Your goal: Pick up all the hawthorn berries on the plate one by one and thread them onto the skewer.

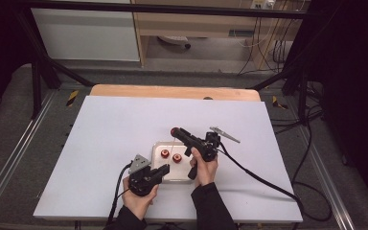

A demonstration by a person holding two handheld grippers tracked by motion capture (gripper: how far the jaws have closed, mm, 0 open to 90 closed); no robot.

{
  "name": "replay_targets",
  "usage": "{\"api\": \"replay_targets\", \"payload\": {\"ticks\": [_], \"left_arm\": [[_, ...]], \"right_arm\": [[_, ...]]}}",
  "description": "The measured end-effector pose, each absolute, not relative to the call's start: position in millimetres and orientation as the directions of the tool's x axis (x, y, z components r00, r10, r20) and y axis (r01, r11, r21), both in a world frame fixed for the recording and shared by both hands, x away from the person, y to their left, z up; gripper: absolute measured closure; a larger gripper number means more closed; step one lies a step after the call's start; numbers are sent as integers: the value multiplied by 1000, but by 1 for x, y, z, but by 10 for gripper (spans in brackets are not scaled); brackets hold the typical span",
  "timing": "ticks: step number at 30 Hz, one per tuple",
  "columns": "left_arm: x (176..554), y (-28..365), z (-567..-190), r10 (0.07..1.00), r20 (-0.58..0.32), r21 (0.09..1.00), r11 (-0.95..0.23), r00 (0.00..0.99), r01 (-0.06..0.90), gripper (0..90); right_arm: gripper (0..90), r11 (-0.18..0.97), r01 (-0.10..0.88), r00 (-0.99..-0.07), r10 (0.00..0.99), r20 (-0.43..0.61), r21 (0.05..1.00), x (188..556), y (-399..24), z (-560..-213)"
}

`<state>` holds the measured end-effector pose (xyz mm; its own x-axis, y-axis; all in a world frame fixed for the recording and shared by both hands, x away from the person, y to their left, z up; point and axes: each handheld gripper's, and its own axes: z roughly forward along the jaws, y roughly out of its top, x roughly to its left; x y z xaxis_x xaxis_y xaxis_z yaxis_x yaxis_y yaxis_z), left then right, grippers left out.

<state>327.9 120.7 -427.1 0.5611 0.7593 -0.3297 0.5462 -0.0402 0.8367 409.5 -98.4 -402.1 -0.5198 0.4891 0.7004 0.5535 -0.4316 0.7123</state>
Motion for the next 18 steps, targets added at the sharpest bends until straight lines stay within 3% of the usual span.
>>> {"api": "replay_targets", "payload": {"ticks": [9, 18], "left_arm": [[327, 122, -426, 765, -320, 848, -32, 560, 529, 883], [330, 120, -427, 773, -310, 853, -30, 553, 520, 883]], "right_arm": [[610, -431, 557, -518, 488, 703, 710, 408, -99, -401], [614, -450, 616, -481, 436, 761, 647, 409, -96, -407]]}}
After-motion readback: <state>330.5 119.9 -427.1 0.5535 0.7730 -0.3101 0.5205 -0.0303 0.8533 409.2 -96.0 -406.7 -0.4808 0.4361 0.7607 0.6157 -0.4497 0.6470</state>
